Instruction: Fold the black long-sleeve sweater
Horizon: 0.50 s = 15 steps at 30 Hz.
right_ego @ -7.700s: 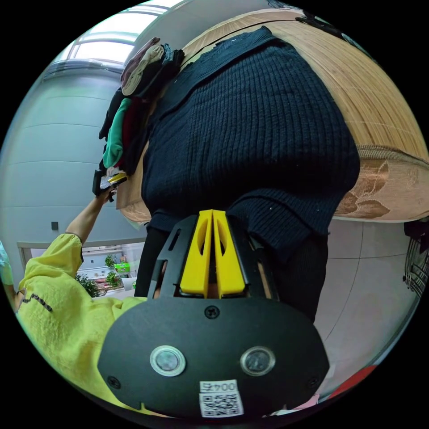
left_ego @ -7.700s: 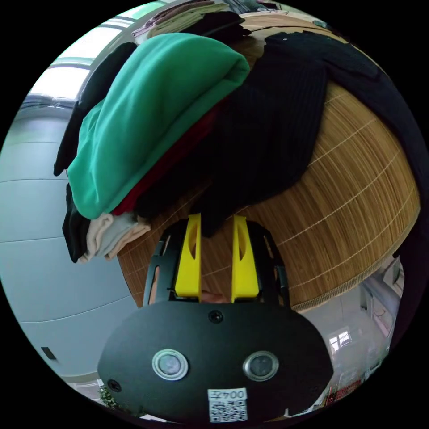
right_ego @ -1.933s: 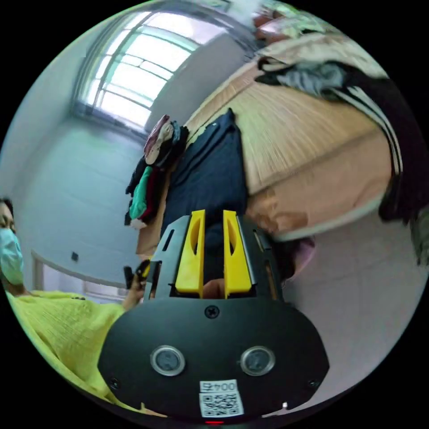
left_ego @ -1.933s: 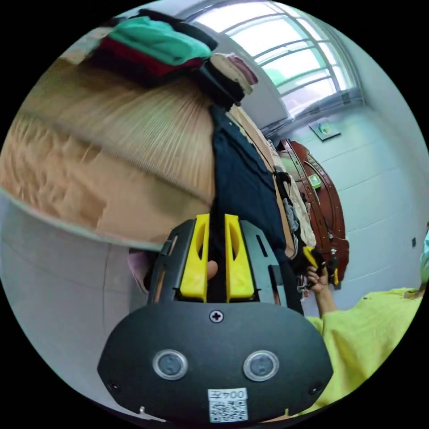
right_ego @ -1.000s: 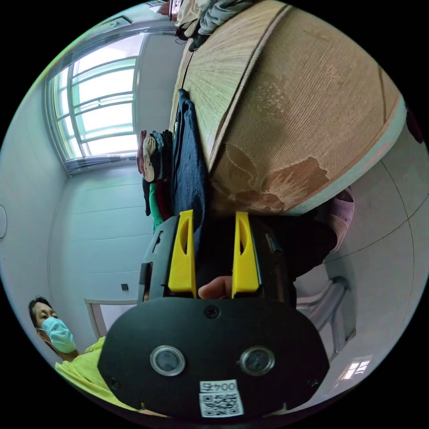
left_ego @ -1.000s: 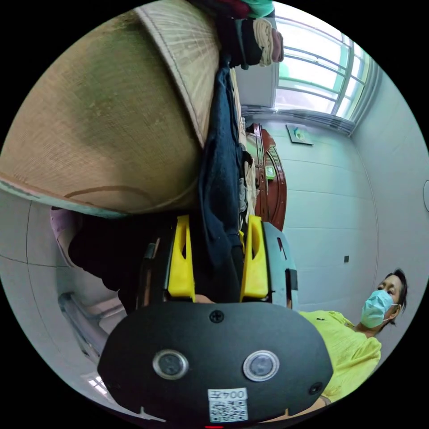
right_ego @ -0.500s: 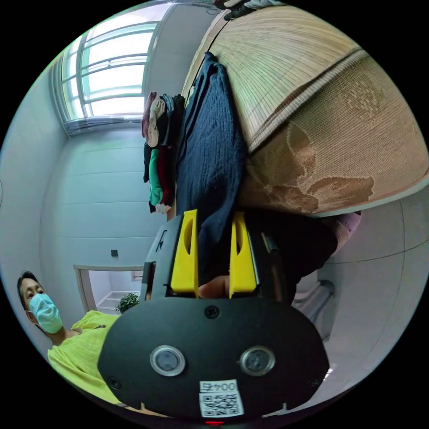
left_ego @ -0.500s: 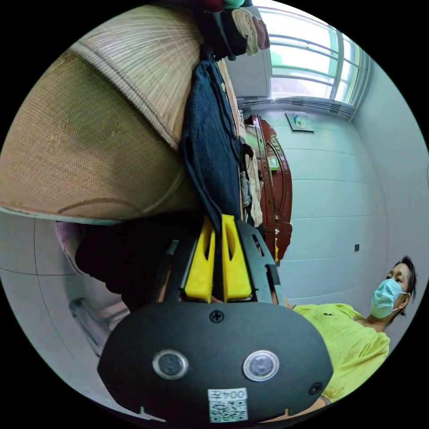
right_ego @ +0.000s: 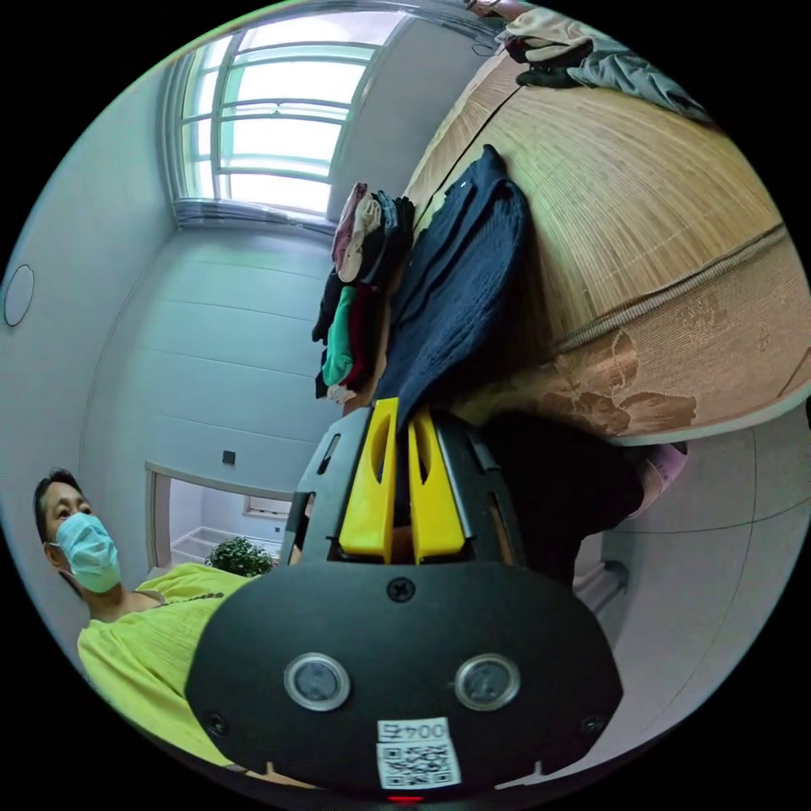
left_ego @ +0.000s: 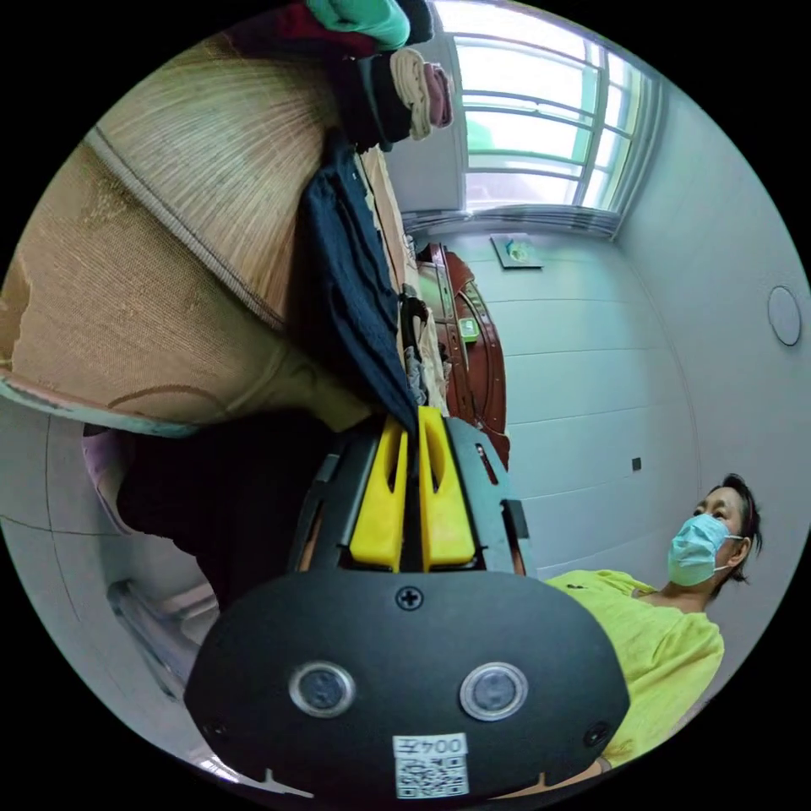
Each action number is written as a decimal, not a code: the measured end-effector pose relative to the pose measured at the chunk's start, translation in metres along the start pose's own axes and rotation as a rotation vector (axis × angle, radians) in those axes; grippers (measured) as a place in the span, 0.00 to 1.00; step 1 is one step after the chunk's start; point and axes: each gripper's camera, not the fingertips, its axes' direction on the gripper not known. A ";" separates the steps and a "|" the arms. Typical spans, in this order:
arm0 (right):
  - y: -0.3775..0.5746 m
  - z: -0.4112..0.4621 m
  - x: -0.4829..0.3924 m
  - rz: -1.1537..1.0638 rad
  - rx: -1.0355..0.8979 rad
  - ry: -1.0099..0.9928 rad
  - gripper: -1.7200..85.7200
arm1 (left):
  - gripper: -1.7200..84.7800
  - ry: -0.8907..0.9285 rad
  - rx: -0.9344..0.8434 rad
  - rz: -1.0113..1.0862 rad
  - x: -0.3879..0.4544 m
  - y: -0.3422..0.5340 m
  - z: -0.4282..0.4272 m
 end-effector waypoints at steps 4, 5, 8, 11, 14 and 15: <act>0.026 -0.016 -0.010 0.006 -0.008 -0.029 0.02 | 0.08 0.048 0.015 -0.013 0.007 0.031 -0.018; 0.032 -0.019 -0.010 0.012 -0.011 -0.030 0.02 | 0.08 0.053 0.012 -0.023 0.009 0.044 -0.023; 0.065 -0.032 -0.013 0.046 -0.023 -0.045 0.02 | 0.07 0.039 -0.005 -0.047 0.016 0.083 -0.040; 0.100 -0.051 -0.021 0.058 -0.020 -0.050 0.02 | 0.07 0.044 -0.005 -0.071 0.029 0.126 -0.059; 0.131 -0.066 -0.024 0.081 -0.012 -0.079 0.02 | 0.07 0.047 -0.004 -0.074 0.045 0.161 -0.074; 0.140 -0.070 -0.023 0.099 -0.007 -0.092 0.02 | 0.07 0.054 0.002 -0.087 0.047 0.170 -0.077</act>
